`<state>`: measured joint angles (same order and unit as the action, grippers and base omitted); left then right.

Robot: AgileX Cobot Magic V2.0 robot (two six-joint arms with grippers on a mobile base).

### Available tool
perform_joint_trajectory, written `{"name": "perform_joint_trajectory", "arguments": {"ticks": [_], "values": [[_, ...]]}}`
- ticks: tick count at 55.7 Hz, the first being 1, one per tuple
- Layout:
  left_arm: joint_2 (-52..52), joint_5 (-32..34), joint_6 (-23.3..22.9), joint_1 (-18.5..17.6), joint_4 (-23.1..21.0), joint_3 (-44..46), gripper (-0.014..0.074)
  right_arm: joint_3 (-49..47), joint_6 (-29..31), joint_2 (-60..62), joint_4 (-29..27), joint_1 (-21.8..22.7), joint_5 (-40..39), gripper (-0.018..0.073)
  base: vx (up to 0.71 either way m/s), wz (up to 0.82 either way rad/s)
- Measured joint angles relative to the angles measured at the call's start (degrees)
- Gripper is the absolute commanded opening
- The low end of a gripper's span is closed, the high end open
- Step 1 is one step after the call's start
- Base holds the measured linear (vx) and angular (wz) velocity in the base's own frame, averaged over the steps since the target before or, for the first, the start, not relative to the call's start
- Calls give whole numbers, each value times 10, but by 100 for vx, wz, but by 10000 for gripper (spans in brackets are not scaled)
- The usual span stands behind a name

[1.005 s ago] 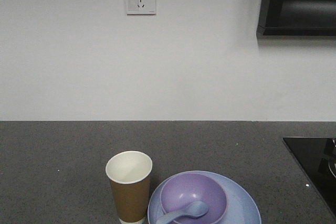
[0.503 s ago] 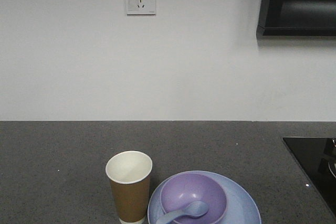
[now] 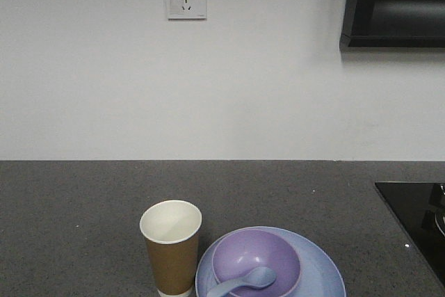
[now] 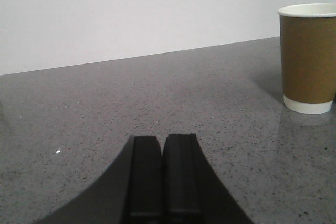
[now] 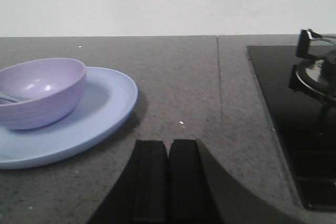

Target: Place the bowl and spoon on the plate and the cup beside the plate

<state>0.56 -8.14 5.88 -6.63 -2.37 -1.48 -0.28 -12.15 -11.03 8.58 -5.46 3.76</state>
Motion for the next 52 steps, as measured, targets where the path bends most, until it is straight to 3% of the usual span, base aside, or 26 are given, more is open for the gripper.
{"name": "perform_joint_trajectory", "arguments": {"ticks": [11,52], "values": [[0,0,0,0,0,0,-6,20,-1,105,-19,48,13,-8,0,0],[0,-3,0,0,0,0,-6,21,-1,117,-17,50,15,-8,0,0]]}}
